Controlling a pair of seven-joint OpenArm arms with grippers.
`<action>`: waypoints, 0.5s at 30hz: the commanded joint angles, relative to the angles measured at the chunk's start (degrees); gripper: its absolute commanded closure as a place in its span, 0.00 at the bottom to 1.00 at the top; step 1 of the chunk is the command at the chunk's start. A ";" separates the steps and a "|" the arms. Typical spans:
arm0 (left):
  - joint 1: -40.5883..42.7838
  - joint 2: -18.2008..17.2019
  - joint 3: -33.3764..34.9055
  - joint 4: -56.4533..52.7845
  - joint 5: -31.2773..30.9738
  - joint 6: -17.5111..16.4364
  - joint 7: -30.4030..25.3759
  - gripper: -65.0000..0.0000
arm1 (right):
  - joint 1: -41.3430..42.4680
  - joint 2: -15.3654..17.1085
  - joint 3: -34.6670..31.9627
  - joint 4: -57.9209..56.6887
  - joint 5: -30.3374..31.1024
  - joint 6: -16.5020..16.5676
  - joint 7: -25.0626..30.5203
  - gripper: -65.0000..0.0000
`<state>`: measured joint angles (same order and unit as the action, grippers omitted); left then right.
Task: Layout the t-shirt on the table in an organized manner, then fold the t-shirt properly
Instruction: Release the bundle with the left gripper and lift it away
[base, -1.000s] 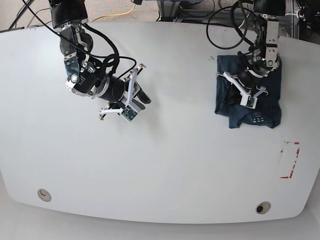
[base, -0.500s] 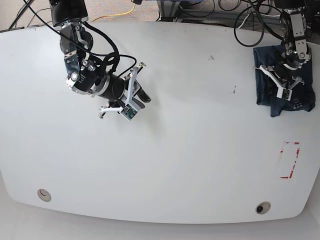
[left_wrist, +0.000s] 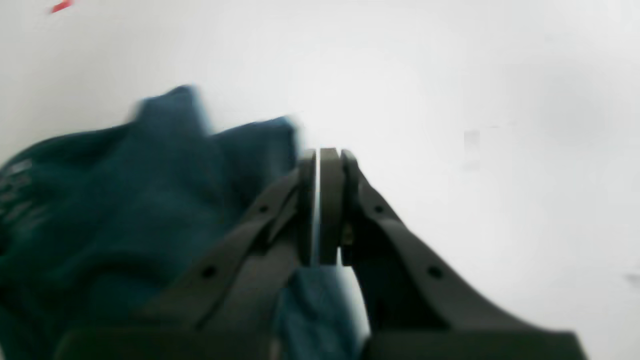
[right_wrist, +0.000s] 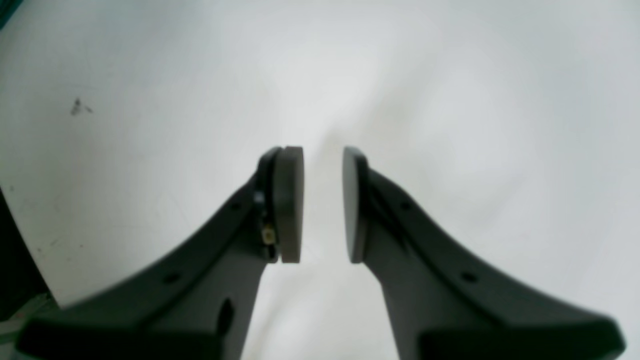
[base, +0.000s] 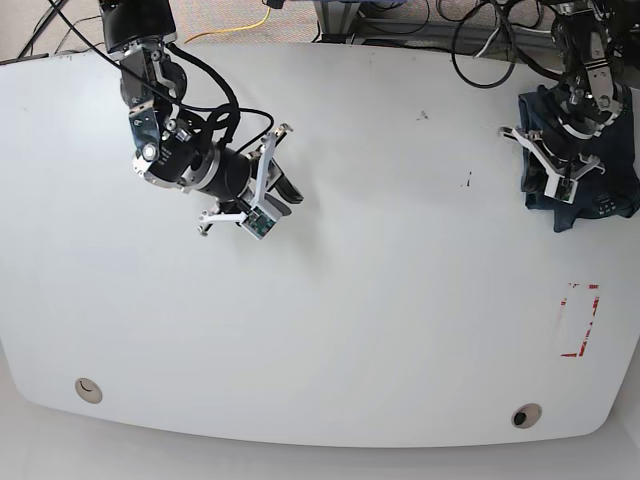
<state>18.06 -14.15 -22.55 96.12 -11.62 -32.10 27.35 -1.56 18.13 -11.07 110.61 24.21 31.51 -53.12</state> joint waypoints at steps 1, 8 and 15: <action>1.58 0.92 -0.27 2.48 -0.65 -0.74 1.00 1.00 | 0.29 0.29 0.30 1.26 0.72 -0.08 1.12 0.81; 5.80 4.26 -0.53 3.62 -0.56 -1.18 2.93 1.00 | 0.11 -1.56 0.39 1.26 0.45 -0.17 1.12 0.81; 10.73 4.35 -1.59 3.18 -0.47 -1.18 2.84 1.00 | -0.06 -1.82 0.39 1.26 0.63 -0.17 1.12 0.81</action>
<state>28.21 -9.10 -23.14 98.48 -11.84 -33.10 30.74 -2.37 16.05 -10.90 110.63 24.14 31.40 -53.12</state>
